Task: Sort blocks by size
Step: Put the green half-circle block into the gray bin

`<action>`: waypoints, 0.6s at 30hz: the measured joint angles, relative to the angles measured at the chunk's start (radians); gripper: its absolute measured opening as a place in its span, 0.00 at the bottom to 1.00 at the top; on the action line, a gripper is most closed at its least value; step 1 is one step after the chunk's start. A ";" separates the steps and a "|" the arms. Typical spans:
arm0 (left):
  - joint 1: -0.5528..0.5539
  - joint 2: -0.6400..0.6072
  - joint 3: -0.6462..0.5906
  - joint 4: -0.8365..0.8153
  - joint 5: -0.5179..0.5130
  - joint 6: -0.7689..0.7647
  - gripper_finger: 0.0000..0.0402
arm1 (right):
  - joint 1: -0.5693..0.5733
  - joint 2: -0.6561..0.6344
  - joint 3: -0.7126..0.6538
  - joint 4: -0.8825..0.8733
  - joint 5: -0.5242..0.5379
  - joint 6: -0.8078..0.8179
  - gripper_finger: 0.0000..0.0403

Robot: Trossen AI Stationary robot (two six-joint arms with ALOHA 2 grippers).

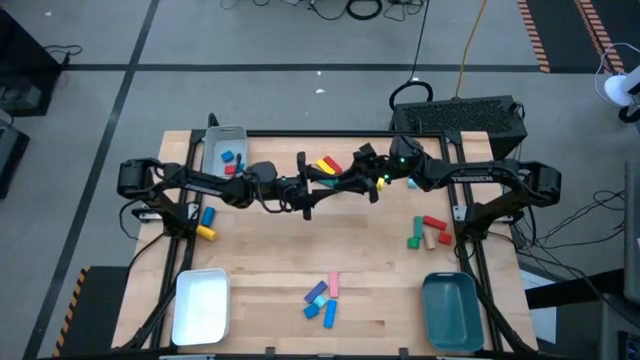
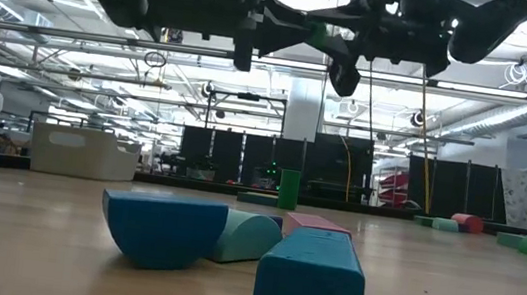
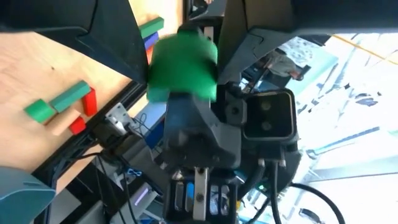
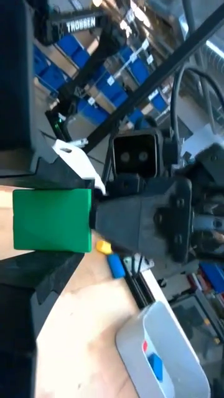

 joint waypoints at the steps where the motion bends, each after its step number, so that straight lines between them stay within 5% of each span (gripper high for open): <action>1: -0.001 0.000 0.000 -0.003 0.001 -0.001 0.51 | 0.001 0.000 0.000 0.004 -0.003 0.004 0.28; 9: -0.013 0.002 -0.001 0.031 0.009 -0.001 0.85 | 0.001 -0.001 0.000 0.009 0.000 0.007 0.28; 18: -0.020 0.002 -0.002 0.052 0.017 0.051 0.90 | 0.009 -0.001 0.000 0.022 0.024 0.007 0.28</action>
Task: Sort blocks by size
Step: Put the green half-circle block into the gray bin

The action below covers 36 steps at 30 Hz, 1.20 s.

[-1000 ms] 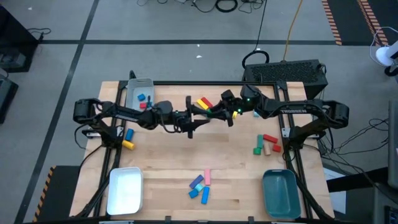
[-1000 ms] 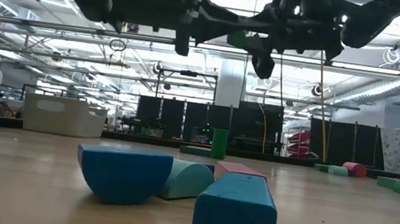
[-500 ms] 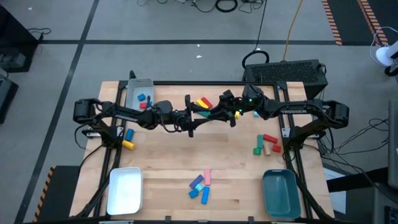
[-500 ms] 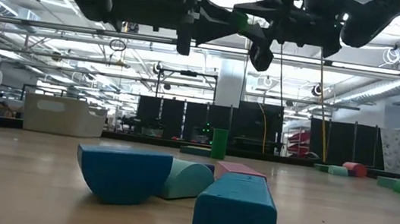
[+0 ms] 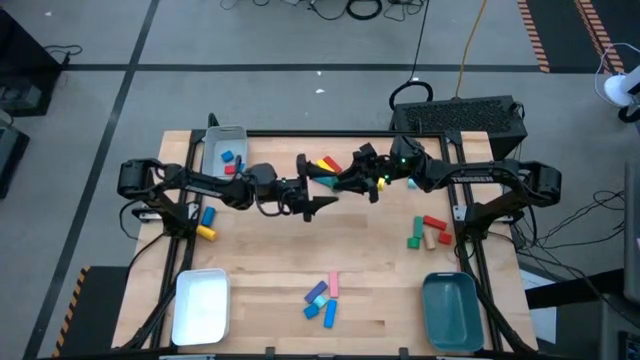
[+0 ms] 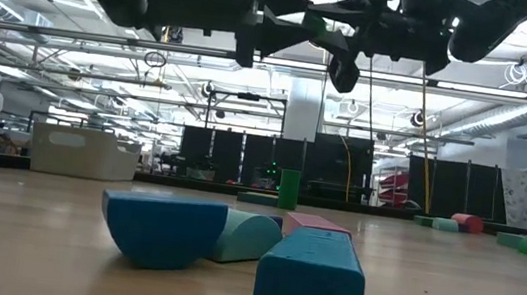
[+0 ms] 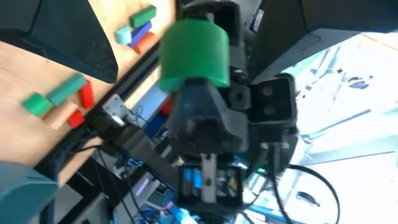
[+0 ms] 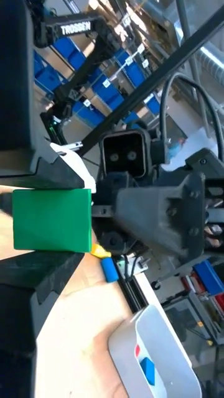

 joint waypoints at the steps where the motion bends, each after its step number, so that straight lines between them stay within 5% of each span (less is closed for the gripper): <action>1: -0.001 0.000 0.000 0.006 0.000 0.000 0.90 | 0.004 0.000 0.000 0.005 0.011 0.000 0.28; 27: 0.000 0.056 0.050 0.027 -0.021 -0.040 0.45 | 0.032 0.000 0.000 0.037 0.038 0.005 0.28; 36: -0.004 0.056 0.050 0.023 -0.088 -0.052 0.44 | 0.029 0.000 0.000 0.031 0.042 0.004 0.33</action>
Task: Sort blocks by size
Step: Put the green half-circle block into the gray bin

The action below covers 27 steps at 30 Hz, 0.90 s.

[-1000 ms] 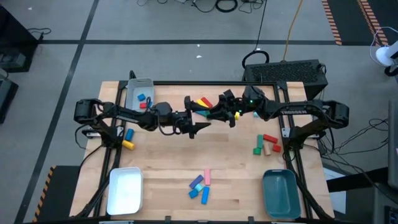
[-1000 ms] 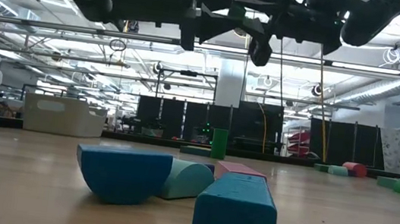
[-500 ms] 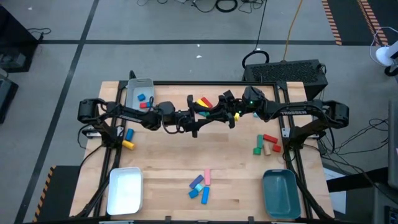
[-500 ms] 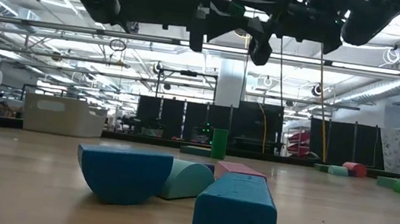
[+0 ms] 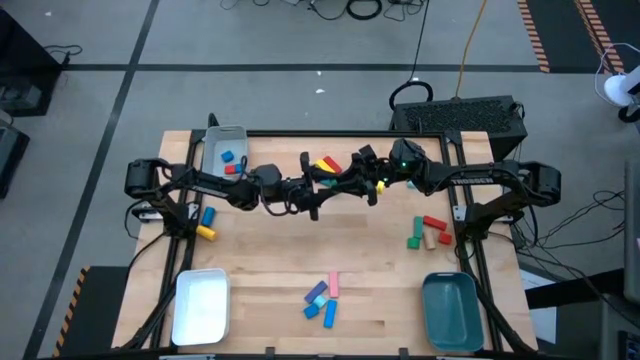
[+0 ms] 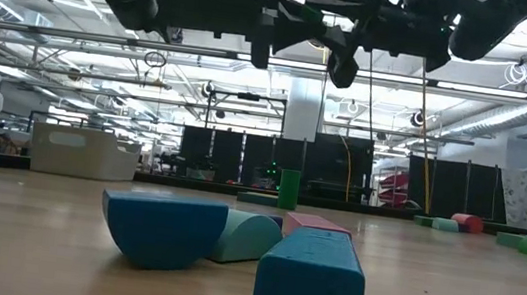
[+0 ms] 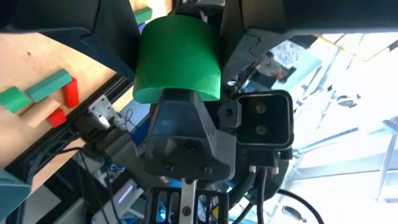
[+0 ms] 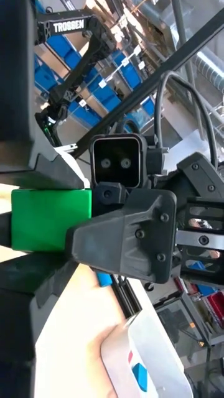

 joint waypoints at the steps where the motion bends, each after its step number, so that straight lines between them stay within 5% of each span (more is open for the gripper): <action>1: -0.001 -0.001 0.000 0.000 -0.008 -0.003 0.44 | -0.002 0.000 0.000 0.000 0.001 -0.008 0.35; 18: -0.011 -0.005 -0.002 0.016 -0.252 -0.132 0.44 | -0.167 -0.015 0.002 -0.151 -0.009 0.061 0.69; 27: 0.002 -0.010 -0.001 0.004 -0.416 -0.193 0.44 | -0.244 -0.097 0.000 -0.545 0.210 -0.143 0.70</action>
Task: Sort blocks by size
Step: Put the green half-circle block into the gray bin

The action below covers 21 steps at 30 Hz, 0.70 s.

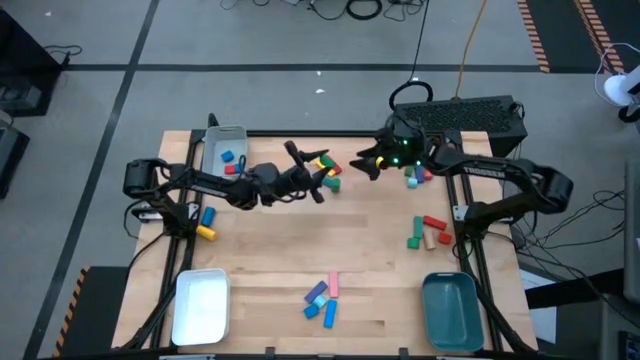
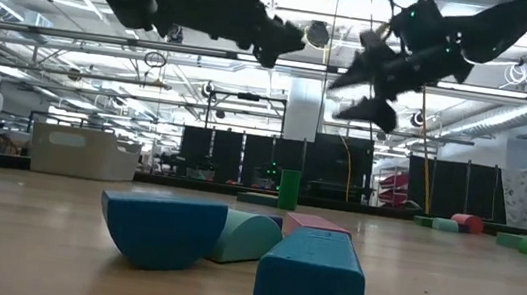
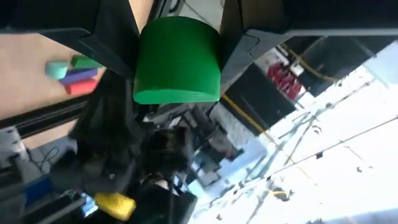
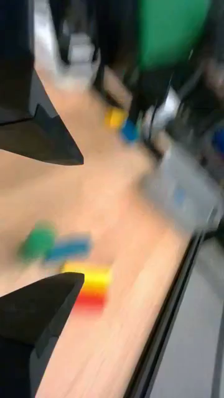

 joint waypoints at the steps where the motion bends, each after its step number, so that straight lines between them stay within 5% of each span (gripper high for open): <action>1: 0.004 0.000 0.000 -0.015 -0.024 -0.013 0.44 | -0.001 -0.009 -0.001 -0.036 0.025 -0.014 0.69; 10: 0.091 -0.029 0.000 -0.235 -0.172 -0.225 0.44 | 0.045 -0.090 0.000 -0.210 0.067 -0.091 0.69; 21: 0.273 -0.284 0.000 -0.871 -0.182 -0.602 0.44 | 0.105 -0.131 0.000 -0.340 0.182 -0.149 0.69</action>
